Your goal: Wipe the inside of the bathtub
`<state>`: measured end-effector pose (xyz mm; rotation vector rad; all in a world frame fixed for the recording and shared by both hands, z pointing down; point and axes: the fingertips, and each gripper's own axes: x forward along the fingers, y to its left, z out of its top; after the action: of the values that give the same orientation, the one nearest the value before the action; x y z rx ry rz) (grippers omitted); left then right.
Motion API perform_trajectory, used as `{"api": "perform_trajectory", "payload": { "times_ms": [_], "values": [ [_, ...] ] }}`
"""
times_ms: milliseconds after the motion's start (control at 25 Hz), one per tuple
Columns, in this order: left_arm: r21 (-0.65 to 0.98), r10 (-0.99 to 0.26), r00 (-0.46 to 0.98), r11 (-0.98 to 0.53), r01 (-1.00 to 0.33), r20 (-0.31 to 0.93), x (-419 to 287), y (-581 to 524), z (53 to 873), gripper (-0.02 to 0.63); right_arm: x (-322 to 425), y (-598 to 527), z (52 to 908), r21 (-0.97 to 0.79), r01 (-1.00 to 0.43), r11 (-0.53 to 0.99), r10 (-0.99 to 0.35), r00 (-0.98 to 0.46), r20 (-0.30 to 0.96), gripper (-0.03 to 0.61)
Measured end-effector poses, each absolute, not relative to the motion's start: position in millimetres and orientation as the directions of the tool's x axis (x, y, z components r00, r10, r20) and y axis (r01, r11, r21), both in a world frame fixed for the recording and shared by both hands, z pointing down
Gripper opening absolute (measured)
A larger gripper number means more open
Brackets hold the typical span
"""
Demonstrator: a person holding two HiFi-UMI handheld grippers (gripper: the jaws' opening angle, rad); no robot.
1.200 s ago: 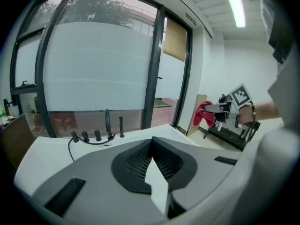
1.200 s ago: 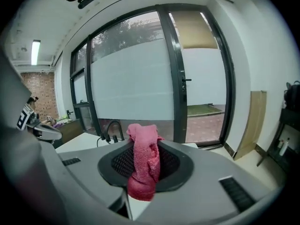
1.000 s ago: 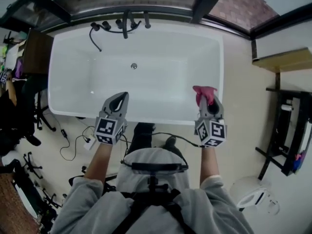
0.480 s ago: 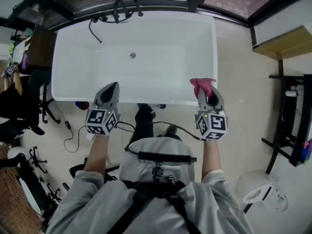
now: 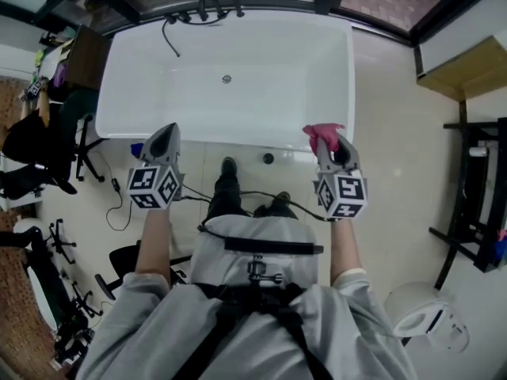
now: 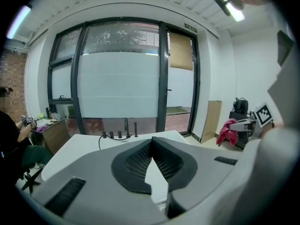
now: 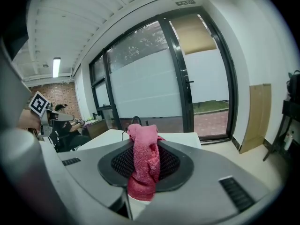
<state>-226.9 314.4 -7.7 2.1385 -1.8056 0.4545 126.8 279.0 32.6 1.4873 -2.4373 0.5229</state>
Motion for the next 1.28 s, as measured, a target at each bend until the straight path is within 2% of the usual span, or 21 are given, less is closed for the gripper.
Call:
{"api": "perform_trajectory", "payload": {
  "times_ms": [400,720,1280],
  "values": [
    [0.051,-0.877,0.236,-0.236,-0.97,0.418,-259.9,341.3,-8.5,0.006,87.4,327.8,24.9,-0.146,-0.922,0.36,-0.82,-0.387,0.422,0.092],
    [0.075,-0.847,0.297,-0.295,-0.953,0.44,-305.5,370.4,6.5,0.006,22.2,364.7,39.0,-0.166,-0.937,0.309,-0.815,-0.35,0.461,0.091],
    [0.142,-0.833,0.361,-0.333,-0.932,0.42,-325.6,385.7,19.8,0.006,-20.2,384.2,49.8,-0.128,-0.948,0.291,-0.797,-0.315,0.515,0.089]
  ]
}}
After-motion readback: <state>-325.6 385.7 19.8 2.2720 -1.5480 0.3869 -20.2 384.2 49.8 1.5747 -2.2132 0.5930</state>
